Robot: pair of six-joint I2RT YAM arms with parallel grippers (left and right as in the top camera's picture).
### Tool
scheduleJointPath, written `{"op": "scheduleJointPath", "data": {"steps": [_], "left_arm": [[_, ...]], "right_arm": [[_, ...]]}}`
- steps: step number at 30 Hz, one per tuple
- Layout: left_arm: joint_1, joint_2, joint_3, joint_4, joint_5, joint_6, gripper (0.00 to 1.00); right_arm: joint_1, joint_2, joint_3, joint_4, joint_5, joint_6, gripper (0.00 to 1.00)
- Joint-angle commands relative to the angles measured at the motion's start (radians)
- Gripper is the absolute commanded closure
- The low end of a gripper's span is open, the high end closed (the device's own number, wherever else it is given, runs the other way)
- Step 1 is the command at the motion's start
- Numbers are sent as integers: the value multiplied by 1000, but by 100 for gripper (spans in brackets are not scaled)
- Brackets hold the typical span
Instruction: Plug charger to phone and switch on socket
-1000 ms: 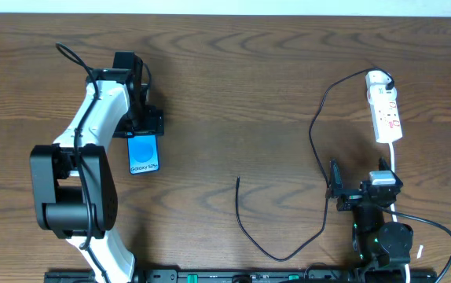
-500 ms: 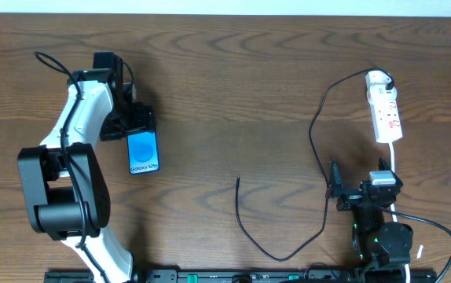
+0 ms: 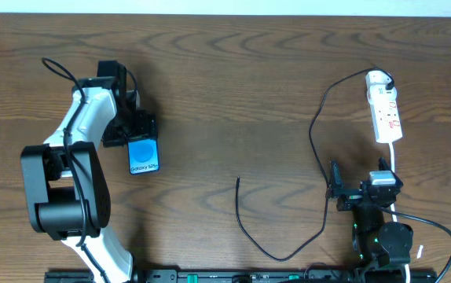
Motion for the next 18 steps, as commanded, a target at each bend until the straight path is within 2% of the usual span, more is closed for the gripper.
{"op": "scheduleJointPath", "data": {"steps": [1, 18], "left_arm": [[0, 3, -5, 2, -25, 11, 13], [0, 3, -5, 39, -33, 11, 13]], "right_arm": [[2, -6, -2, -5, -6, -4, 1], [2, -6, -2, -5, -6, -4, 1]]}}
